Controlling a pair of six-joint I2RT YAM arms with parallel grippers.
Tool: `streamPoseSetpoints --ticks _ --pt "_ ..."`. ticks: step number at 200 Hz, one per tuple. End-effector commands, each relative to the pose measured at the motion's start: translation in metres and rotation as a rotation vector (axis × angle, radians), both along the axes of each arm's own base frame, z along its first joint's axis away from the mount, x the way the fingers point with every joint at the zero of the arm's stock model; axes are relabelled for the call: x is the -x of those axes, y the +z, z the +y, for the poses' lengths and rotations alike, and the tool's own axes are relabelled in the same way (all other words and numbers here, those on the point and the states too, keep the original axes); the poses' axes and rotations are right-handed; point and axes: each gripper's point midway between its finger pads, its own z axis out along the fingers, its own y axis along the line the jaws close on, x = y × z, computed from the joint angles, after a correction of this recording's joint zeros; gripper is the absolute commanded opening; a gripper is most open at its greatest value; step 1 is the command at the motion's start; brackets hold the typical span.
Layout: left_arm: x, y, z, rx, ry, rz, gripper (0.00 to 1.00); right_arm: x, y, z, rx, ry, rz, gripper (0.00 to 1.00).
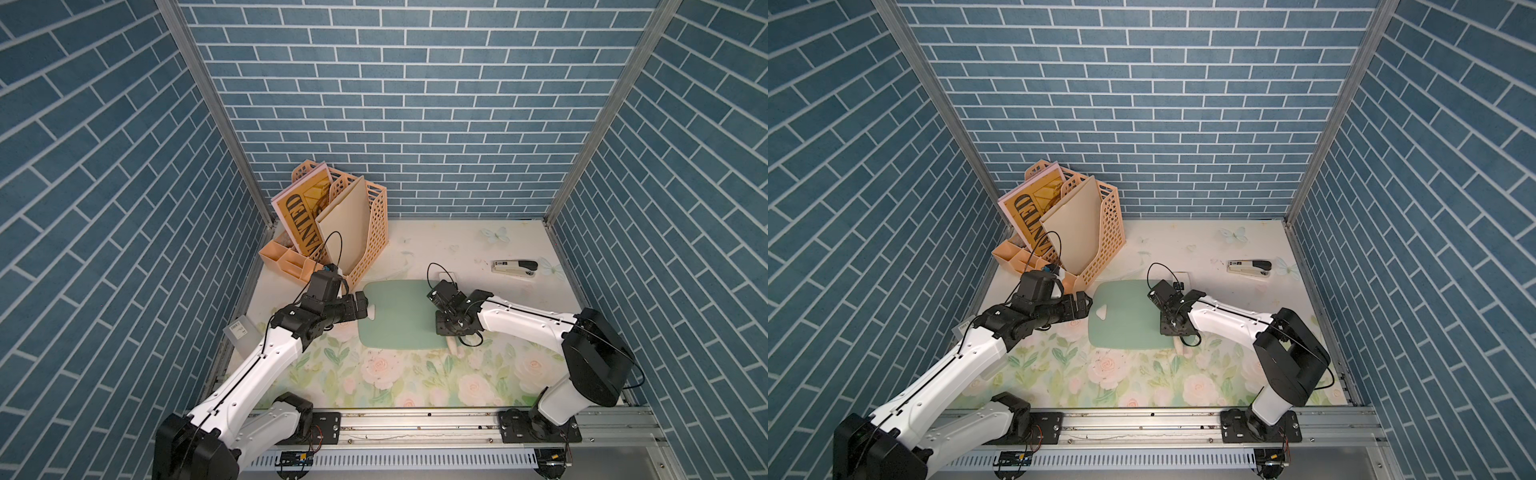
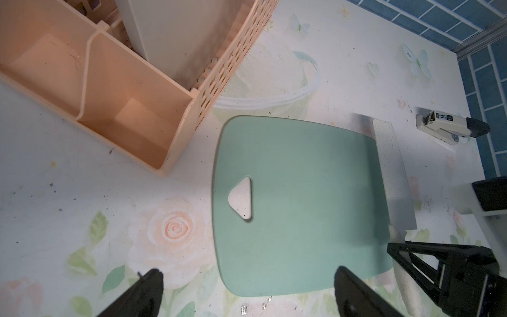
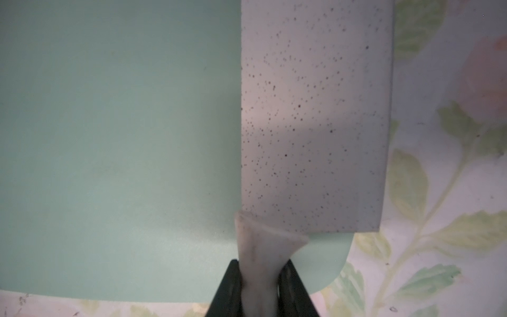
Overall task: Align the knife with the edge of the cutting board
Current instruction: Place the knife at the edge of the cutting board.
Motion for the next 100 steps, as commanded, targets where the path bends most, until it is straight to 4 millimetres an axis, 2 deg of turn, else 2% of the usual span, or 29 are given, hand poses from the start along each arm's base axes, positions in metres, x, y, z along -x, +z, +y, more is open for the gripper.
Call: streamPoseSetpoints --ticks 1,100 --pt "0.004 -0.005 0.003 -0.015 -0.005 0.017 1.00 0.004 -0.004 -0.004 0.023 -0.034 -0.006 0.00" --pt "0.004 -0.007 0.002 -0.016 -0.008 0.024 1.00 0.021 -0.017 -0.010 0.053 -0.014 0.017 0.00"
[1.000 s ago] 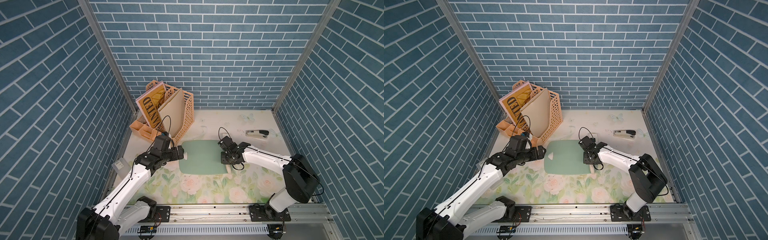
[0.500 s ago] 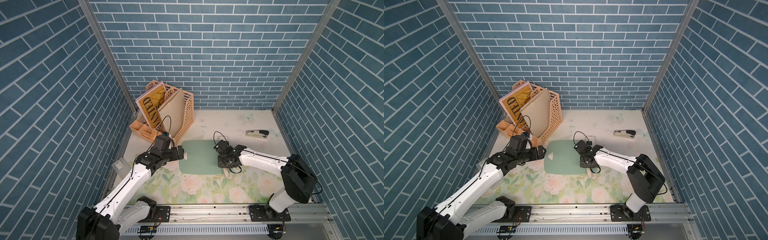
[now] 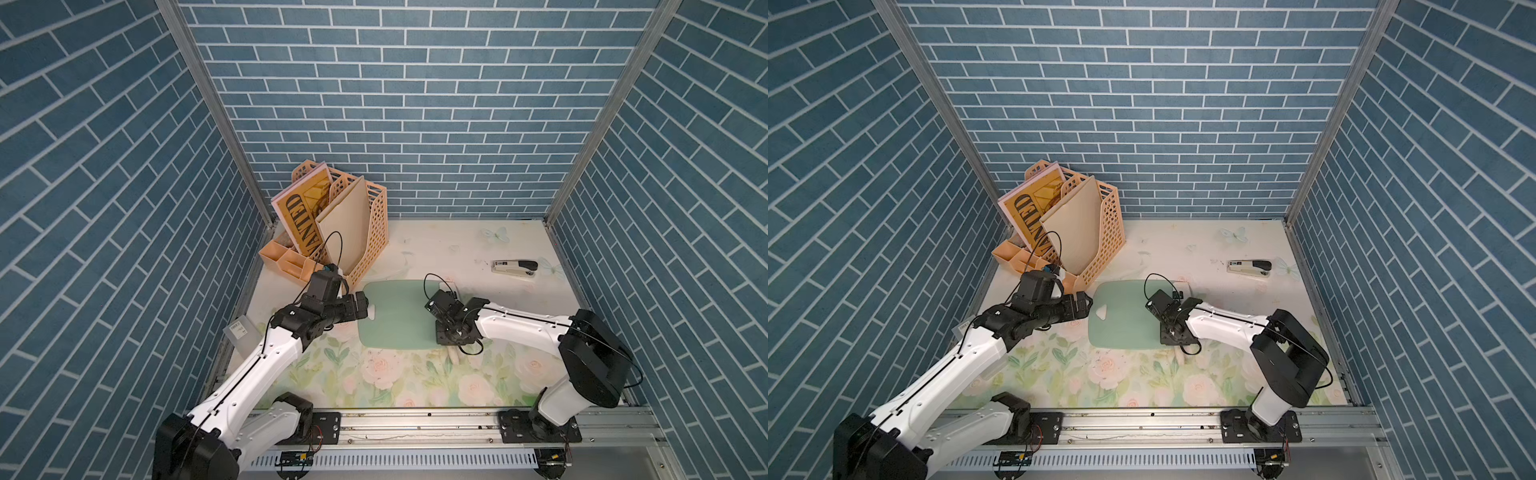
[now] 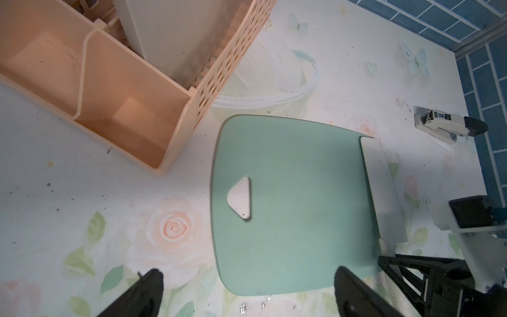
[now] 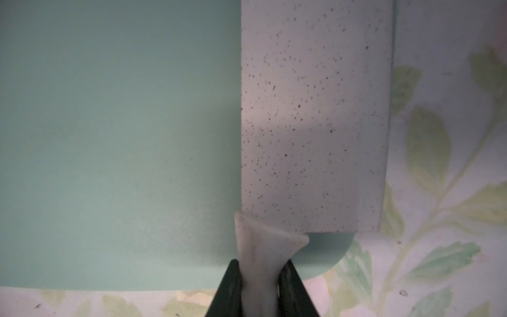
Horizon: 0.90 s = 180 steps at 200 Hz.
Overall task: Align the knife with the edge of the cutting board
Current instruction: Place the knife at the edge of the cutting board.
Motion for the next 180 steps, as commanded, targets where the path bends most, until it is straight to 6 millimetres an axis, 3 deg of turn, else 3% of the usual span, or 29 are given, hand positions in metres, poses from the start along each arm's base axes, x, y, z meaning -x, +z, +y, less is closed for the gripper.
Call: streamPoseSetpoints --ticks 1,180 --pt "0.003 -0.008 0.003 -0.021 -0.004 0.022 1.00 0.000 -0.001 -0.004 0.017 -0.023 -0.022 0.00" --pt "0.004 -0.009 0.003 -0.022 -0.004 0.026 1.00 0.011 -0.016 -0.011 0.011 -0.043 -0.013 0.00"
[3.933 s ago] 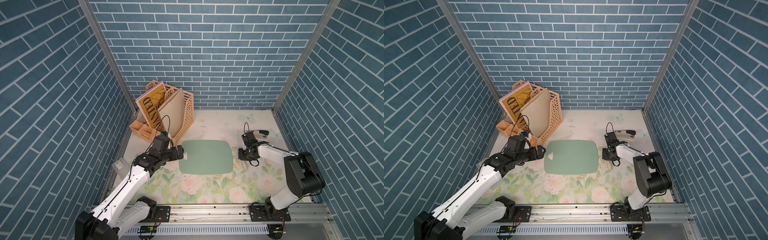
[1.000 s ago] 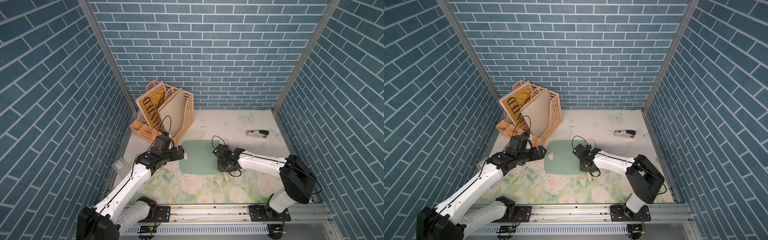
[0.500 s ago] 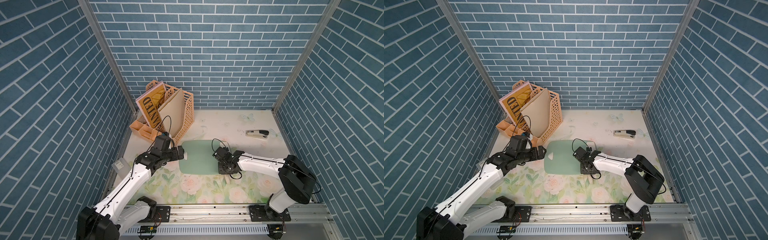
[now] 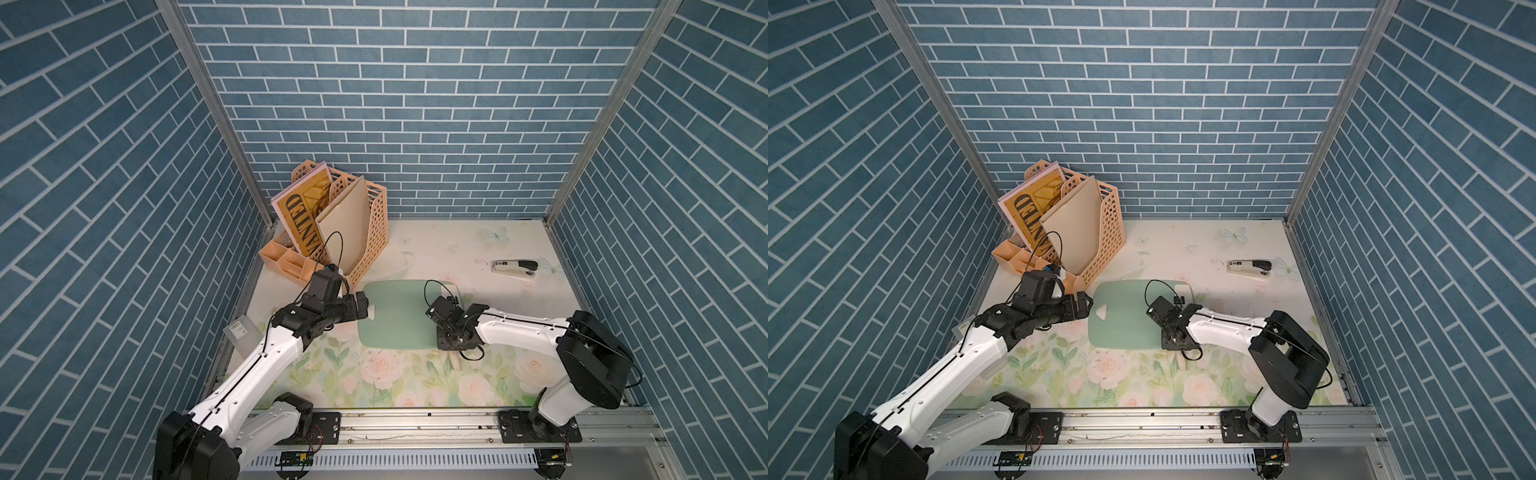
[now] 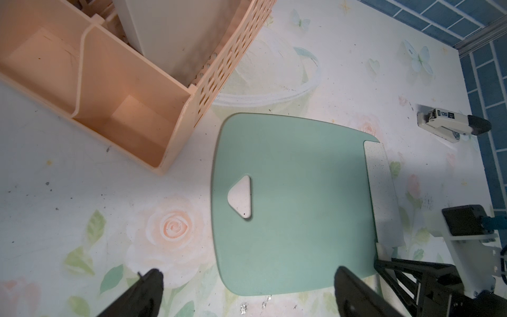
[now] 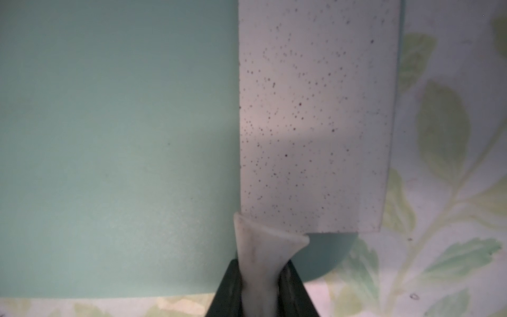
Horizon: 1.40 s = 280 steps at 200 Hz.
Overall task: Align the knife with the edge of the cutting board
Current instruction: Place the knife at the edge of the cutting board.
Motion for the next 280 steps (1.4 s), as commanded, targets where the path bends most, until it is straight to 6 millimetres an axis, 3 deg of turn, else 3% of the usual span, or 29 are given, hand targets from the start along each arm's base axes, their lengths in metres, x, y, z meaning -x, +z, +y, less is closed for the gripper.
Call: streamPoseSetpoints --ticks 1,96,169,280 --pt "0.004 -0.006 0.004 -0.019 -0.004 0.018 1.00 0.003 -0.003 -0.007 0.008 -0.033 -0.008 0.00" --pt "0.004 -0.009 0.004 -0.029 -0.001 0.031 1.00 0.011 -0.011 -0.012 0.014 -0.036 0.001 0.00" --pt "0.004 -0.013 0.005 -0.036 0.003 0.043 1.00 0.016 0.003 -0.014 -0.004 -0.036 -0.011 0.00" --pt "0.004 -0.011 0.003 -0.027 -0.007 0.038 1.00 0.028 0.000 -0.005 0.002 -0.025 0.007 0.00"
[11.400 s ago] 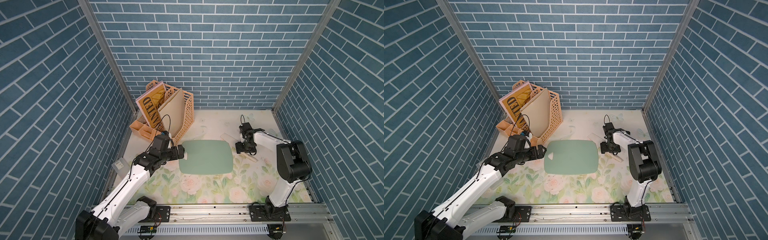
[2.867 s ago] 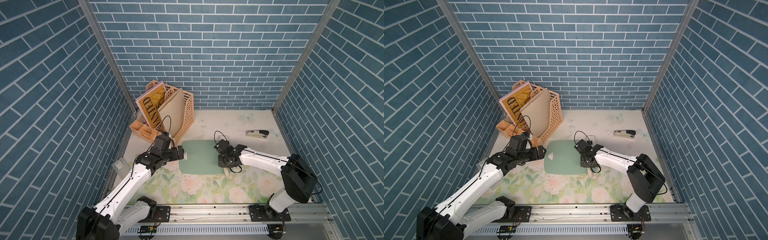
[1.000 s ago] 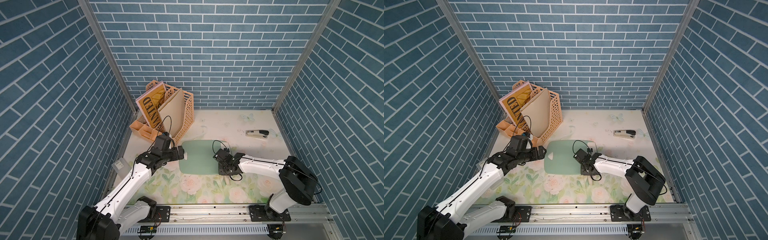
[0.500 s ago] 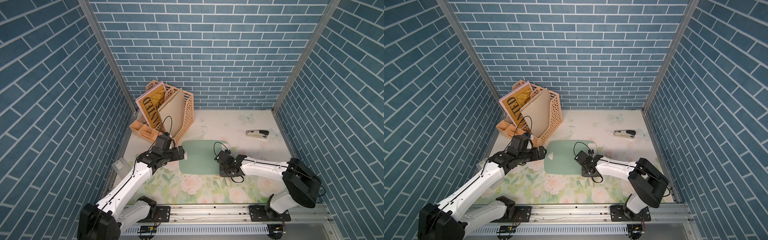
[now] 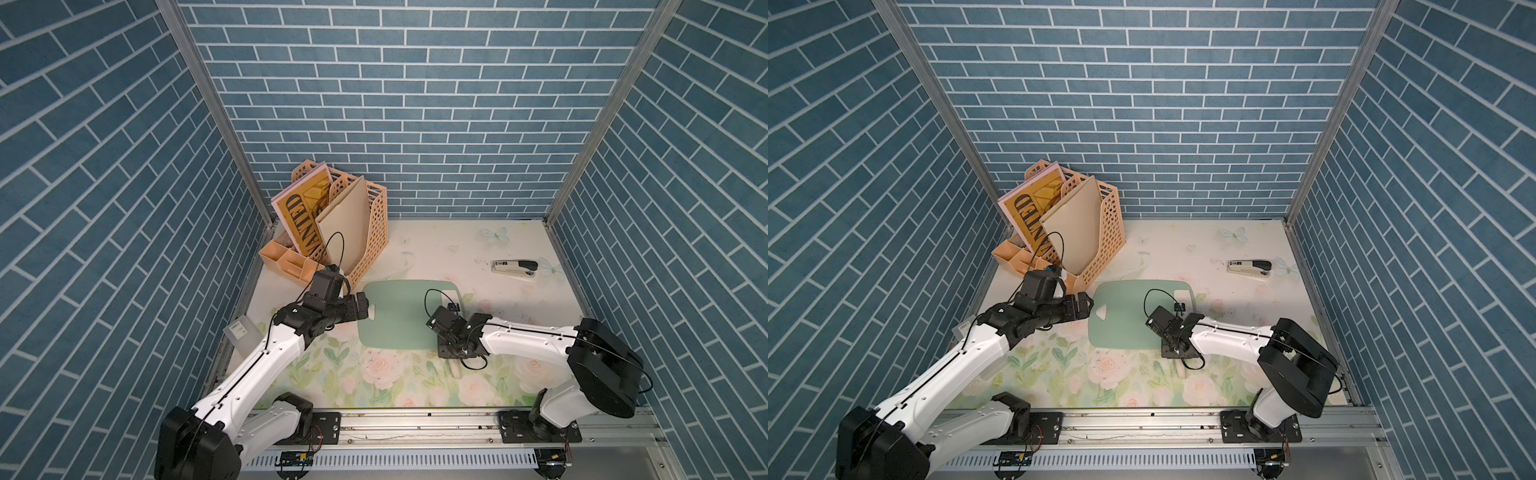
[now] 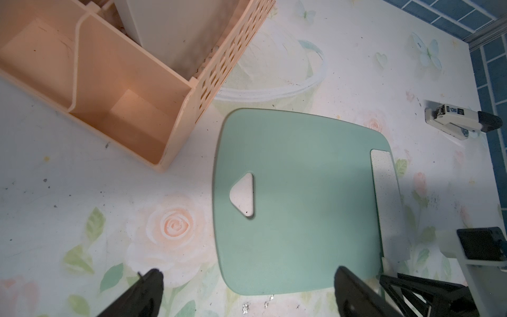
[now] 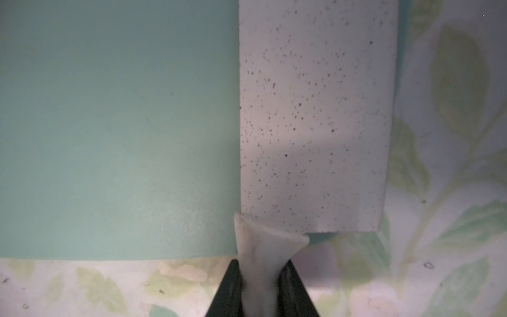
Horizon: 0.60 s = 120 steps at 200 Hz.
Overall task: Align the knife with the edge of the cutting board
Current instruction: Place the knife at the edge of the cutting board.
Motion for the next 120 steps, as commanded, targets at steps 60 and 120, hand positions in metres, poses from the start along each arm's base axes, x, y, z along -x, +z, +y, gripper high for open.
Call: streamPoseSetpoints --ticks 60,120 --pt "0.0046 -0.0051 0.0028 -0.017 -0.007 0.019 1.00 0.0109 0.0011 -0.0085 0.032 -0.027 0.012 0.00" --pt "0.0049 -0.0042 0.0027 -0.015 -0.009 0.016 1.00 0.0130 -0.0013 -0.0089 0.043 -0.028 0.019 0.00"
